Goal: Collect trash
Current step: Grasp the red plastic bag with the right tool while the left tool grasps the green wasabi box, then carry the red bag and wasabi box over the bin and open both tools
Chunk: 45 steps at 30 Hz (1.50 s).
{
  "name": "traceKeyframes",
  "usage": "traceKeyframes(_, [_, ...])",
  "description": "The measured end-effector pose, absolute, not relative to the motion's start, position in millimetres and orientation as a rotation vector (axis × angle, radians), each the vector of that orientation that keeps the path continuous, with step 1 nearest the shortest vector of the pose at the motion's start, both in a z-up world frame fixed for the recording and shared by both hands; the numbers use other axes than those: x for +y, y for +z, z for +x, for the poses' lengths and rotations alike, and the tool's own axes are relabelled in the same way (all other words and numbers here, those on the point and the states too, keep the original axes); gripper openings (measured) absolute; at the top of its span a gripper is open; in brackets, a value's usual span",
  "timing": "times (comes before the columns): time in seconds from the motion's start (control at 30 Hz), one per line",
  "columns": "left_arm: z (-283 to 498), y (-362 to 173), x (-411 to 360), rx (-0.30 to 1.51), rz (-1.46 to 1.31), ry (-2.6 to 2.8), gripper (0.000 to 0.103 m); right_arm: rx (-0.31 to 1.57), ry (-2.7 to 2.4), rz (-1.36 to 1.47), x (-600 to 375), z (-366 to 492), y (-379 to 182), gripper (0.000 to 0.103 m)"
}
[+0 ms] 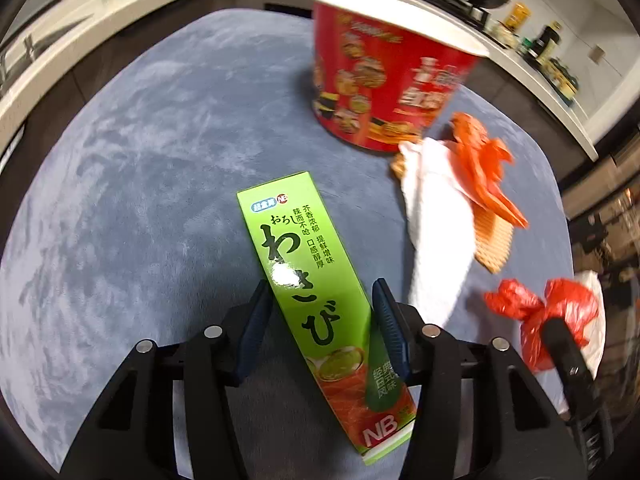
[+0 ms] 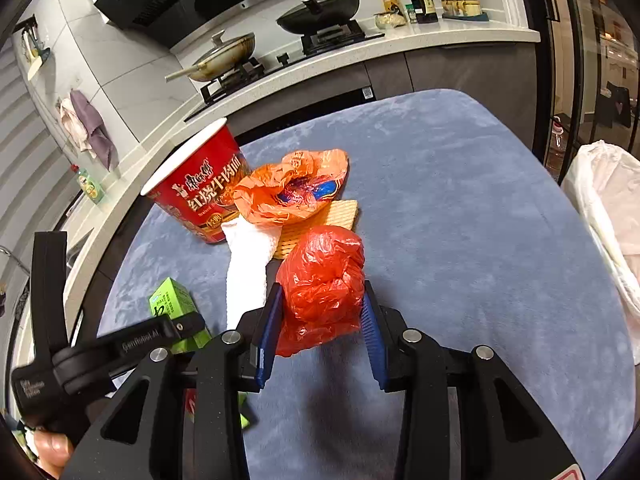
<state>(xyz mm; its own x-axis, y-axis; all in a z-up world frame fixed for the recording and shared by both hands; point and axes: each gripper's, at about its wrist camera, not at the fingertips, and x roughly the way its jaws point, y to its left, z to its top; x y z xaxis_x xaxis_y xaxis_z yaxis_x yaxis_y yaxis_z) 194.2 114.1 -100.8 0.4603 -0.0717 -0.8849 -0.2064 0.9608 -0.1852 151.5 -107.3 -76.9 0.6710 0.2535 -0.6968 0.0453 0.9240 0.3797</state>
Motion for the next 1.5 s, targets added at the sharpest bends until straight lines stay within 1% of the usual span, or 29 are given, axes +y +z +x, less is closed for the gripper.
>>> traceKeyframes(0.27, [167, -64, 79, 0.987, -0.136, 0.009, 0.045, 0.779, 0.109, 0.401, -122, 130, -58, 0.036])
traceKeyframes(0.7, [129, -14, 5, 0.86, 0.003, -0.176, 0.045, 0.678, 0.054, 0.417, -167, 95, -24, 0.036])
traceKeyframes(1.1, [113, 13, -92, 0.756, 0.121, -0.444, 0.045, 0.596, -0.1, 0.459, -251, 59, -9, 0.036])
traceKeyframes(1.5, [121, 14, -174, 0.711, 0.168, -0.684, 0.045, 0.549, -0.31, 0.498, -343, 32, -15, 0.036])
